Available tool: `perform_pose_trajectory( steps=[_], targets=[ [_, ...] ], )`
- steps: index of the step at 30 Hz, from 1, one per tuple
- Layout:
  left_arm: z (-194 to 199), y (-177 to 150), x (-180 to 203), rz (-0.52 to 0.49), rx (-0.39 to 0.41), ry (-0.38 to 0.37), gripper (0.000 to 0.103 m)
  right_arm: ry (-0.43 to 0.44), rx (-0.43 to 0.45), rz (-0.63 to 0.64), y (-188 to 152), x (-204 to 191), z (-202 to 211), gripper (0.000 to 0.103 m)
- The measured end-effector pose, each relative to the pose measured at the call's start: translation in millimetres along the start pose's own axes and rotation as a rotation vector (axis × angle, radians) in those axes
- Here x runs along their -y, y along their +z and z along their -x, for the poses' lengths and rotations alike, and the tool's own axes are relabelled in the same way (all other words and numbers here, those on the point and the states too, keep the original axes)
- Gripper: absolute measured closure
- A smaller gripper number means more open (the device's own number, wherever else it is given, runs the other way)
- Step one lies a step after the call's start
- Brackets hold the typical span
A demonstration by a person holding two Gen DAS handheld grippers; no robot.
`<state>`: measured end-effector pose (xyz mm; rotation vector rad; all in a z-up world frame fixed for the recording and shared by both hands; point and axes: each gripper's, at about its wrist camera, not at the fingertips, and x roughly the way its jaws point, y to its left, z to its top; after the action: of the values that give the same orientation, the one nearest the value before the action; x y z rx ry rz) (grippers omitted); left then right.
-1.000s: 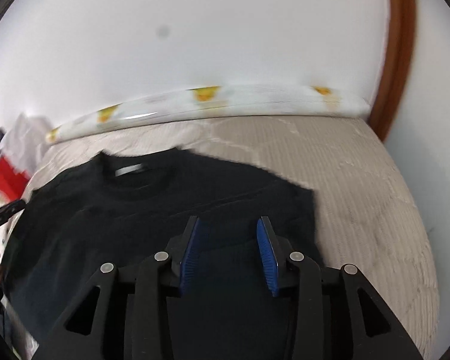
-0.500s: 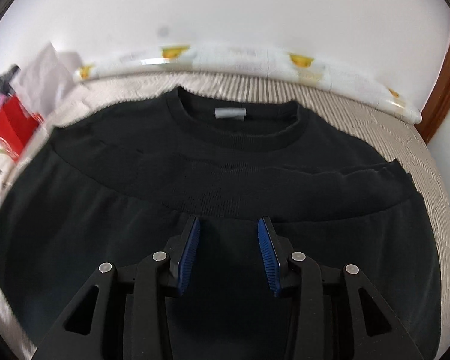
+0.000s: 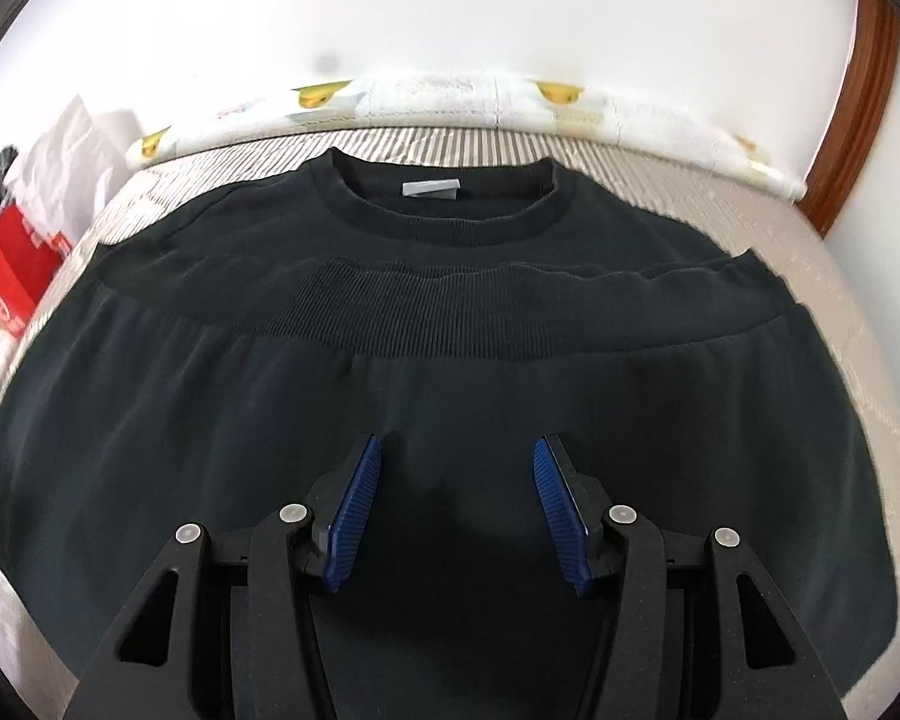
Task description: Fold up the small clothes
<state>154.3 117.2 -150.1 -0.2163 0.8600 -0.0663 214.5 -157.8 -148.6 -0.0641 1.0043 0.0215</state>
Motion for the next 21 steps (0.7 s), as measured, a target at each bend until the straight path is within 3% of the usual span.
perform_pose_trajectory(
  steps=[4, 13, 17, 21],
  targets=[
    [9.2, -13.2, -0.6, 0.017, 0.02, 0.007, 0.06, -0.005, 0.02, 0.046, -20.1, -8.2, 9.7, 0.05],
    [17.0, -47.7, -7.9, 0.045, -0.027, -0.069, 0.06, -0.006, 0.055, 0.025, -64.4, -10.9, 38.4, 0.05],
    [10.1, -58.3, -16.1, 0.09, -0.057, -0.07, 0.06, -0.032, 0.084, 0.03, -80.0, -13.8, 53.4, 0.048],
    [13.3, -60.8, -17.5, 0.111, -0.029, -0.091, 0.06, -0.082, 0.102, 0.079, -101.8, -23.1, 62.5, 0.047]
  ],
)
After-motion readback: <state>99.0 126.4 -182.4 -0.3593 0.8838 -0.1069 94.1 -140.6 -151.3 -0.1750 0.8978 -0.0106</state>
